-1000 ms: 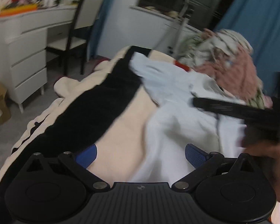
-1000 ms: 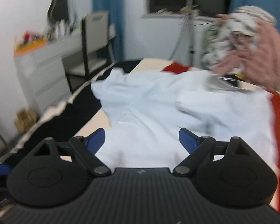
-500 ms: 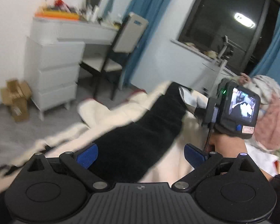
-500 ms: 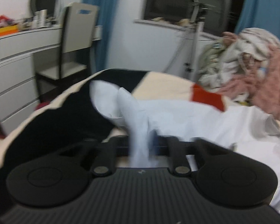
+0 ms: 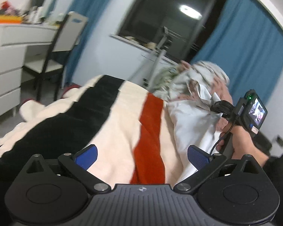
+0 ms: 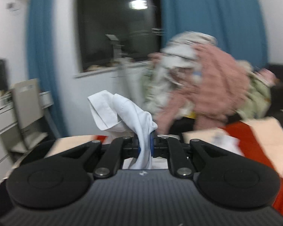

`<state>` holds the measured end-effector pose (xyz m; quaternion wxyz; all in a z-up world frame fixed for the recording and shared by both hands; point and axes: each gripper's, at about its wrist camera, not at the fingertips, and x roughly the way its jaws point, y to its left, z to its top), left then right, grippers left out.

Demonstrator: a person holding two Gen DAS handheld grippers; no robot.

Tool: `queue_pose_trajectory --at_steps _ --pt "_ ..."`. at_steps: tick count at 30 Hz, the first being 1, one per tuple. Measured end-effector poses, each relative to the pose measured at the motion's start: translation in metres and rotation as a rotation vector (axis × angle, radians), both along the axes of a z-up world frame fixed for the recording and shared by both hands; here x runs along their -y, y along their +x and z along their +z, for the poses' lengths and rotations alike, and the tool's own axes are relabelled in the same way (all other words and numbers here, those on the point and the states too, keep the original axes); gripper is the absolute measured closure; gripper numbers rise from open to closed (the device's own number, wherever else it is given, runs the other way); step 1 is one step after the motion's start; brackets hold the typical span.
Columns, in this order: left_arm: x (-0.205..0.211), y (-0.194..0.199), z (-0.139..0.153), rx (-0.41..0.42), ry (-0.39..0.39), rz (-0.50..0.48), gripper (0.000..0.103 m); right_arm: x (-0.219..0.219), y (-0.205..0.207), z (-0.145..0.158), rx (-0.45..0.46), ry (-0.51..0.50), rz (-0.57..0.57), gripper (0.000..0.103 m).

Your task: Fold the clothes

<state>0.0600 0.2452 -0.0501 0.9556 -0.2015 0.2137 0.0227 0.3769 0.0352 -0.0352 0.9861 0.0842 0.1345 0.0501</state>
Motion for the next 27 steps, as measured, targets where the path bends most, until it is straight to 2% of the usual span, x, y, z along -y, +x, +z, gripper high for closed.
queue_pose_trajectory --at_steps 3,4,5,6,7,8,11,15,18,21,27 --pt "0.013 0.014 -0.011 -0.028 0.032 -0.032 0.001 0.040 0.017 -0.025 -0.071 0.010 -0.077 0.090" --pt "0.017 0.020 -0.015 -0.044 0.042 -0.037 0.001 0.051 0.023 -0.035 -0.099 0.011 -0.099 0.087" --pt "0.020 0.026 -0.019 -0.057 0.052 -0.042 0.001 0.060 0.029 -0.046 -0.133 0.032 -0.113 0.079" --pt "0.023 0.030 -0.022 -0.066 0.063 -0.045 0.001 0.068 0.034 -0.058 -0.167 0.054 -0.125 0.069" --pt "0.025 0.035 -0.026 -0.075 0.074 -0.049 0.001 0.074 0.039 -0.068 -0.204 0.081 -0.130 0.039" --pt "0.028 0.039 -0.028 -0.082 0.084 -0.054 0.001 0.079 0.042 -0.078 -0.237 0.107 -0.133 0.020" --pt "0.037 0.049 -0.035 -0.094 0.112 -0.078 0.001 0.083 0.031 -0.084 -0.228 0.115 -0.108 0.020" --pt "0.043 0.054 -0.039 -0.104 0.127 -0.100 0.001 0.087 -0.001 -0.064 -0.188 0.038 -0.058 0.020" --pt "0.046 0.049 -0.037 -0.107 0.126 -0.114 0.001 0.097 -0.042 -0.043 -0.150 0.012 -0.043 0.020" --pt "0.043 0.040 -0.032 -0.115 0.073 -0.135 0.001 0.114 -0.099 -0.023 -0.128 0.038 0.000 0.020" --pt "0.028 0.015 -0.022 -0.129 -0.081 -0.152 0.002 0.132 -0.235 -0.002 -0.169 0.090 0.048 0.019"
